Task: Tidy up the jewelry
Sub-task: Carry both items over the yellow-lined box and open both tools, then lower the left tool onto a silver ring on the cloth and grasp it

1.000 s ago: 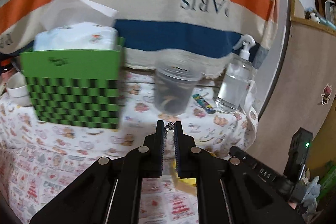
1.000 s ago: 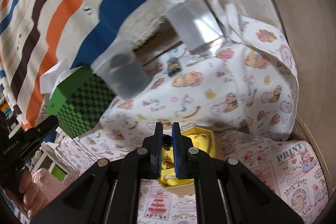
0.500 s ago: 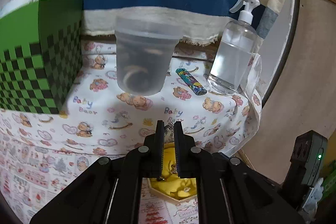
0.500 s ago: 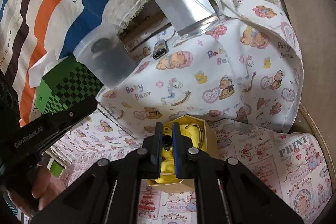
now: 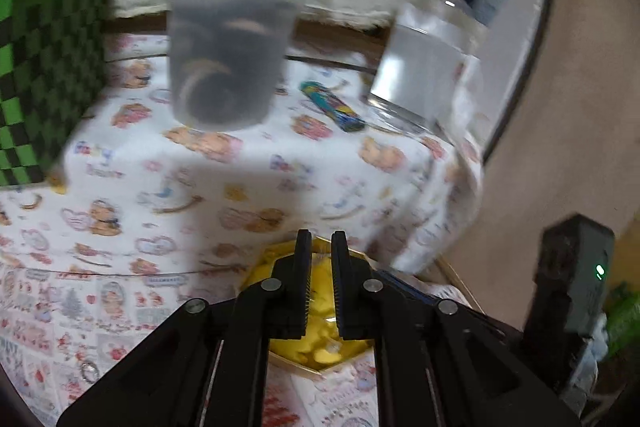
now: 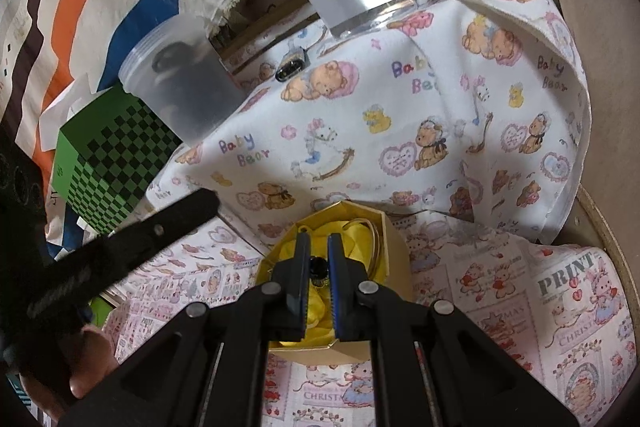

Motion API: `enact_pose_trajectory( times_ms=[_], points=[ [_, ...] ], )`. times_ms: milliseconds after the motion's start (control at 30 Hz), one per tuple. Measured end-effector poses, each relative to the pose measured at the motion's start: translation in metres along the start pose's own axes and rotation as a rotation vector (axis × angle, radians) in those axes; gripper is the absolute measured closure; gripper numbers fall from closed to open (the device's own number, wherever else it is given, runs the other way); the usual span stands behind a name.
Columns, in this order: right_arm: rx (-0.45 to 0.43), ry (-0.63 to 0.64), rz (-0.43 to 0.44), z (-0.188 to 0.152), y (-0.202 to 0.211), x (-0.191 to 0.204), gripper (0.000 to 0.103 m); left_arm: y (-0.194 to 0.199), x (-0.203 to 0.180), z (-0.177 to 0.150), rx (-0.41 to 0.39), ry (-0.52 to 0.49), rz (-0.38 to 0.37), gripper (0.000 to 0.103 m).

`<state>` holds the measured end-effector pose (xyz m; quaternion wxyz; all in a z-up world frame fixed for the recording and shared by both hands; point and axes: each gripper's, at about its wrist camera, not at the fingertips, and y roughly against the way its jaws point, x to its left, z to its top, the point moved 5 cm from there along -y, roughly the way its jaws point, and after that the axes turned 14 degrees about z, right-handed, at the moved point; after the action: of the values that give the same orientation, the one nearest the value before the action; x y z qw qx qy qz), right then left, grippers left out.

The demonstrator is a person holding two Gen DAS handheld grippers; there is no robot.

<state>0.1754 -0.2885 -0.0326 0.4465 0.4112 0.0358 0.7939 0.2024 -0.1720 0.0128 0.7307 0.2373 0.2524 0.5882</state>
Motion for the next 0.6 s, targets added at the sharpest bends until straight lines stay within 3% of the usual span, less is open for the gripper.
enact_pose_trajectory(
  times_ms=[100, 233, 367, 533, 600],
  points=[
    [-0.002, 0.009, -0.006, 0.000, -0.001, 0.001, 0.095, 0.005, -0.004, -0.002, -0.036, -0.047, 0.049, 0.094],
    [-0.005, 0.000, -0.004, 0.001, 0.000, -0.001, 0.095, 0.013, 0.001, 0.000, -0.073, -0.056, 0.105, 0.082],
    [0.002, 0.000, 0.008, 0.000, 0.002, -0.001, 0.082, 0.029, 0.019, 0.002, -0.113, -0.034, 0.146, 0.064],
    [-0.010, 0.038, 0.010, 0.001, 0.006, 0.011, 0.074, 0.057, 0.048, 0.001, -0.178, -0.049, 0.222, 0.053],
    [-0.024, 0.050, 0.004, 0.002, 0.009, 0.014, 0.073, 0.073, 0.060, -0.002, -0.226, -0.040, 0.256, 0.043]
  ],
)
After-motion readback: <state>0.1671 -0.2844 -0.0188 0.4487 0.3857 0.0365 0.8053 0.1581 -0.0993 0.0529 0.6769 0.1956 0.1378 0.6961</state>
